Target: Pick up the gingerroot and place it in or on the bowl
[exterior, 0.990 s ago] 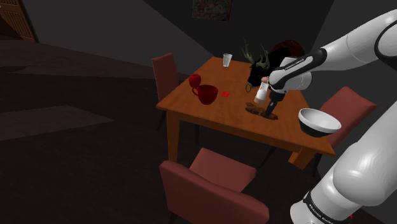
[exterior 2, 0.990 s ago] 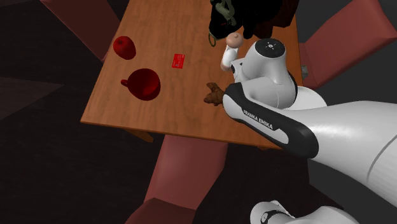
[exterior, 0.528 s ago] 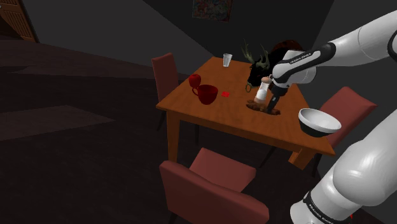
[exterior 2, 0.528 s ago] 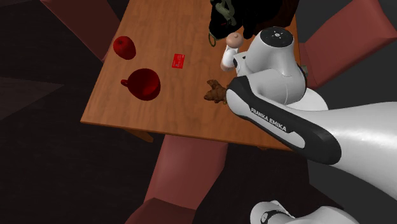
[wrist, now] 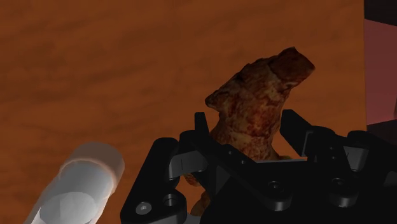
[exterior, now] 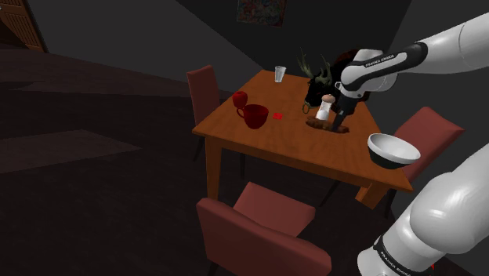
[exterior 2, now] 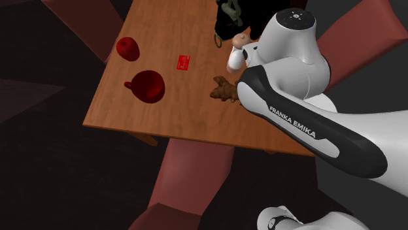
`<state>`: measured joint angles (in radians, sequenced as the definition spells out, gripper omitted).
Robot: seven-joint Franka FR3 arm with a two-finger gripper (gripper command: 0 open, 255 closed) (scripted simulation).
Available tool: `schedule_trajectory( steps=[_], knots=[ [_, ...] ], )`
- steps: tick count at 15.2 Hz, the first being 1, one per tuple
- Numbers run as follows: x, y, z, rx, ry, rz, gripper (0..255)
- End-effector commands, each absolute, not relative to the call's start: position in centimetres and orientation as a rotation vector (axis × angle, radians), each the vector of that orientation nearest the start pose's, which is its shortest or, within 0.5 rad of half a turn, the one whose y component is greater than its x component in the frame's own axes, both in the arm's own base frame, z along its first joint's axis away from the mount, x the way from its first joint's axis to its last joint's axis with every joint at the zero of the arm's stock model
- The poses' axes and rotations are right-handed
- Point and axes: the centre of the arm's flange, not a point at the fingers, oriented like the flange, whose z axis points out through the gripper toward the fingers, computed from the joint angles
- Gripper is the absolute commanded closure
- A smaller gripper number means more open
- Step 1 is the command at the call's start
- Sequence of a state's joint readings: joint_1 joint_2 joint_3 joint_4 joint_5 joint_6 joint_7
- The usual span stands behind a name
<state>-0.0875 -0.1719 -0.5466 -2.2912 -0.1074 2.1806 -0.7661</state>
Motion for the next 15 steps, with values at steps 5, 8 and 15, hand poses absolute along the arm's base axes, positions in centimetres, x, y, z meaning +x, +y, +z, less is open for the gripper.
schedule_trajectory(
  steps=[5,8,15],
  knots=[
    [39.4,-29.9,44.6,-3.151,-0.311,-0.047,255],
    [39.4,-29.9,46.2,-3.151,-0.311,-0.047,255],
    [39.4,-29.9,49.9,-3.151,-0.311,-0.047,255]
  ],
)
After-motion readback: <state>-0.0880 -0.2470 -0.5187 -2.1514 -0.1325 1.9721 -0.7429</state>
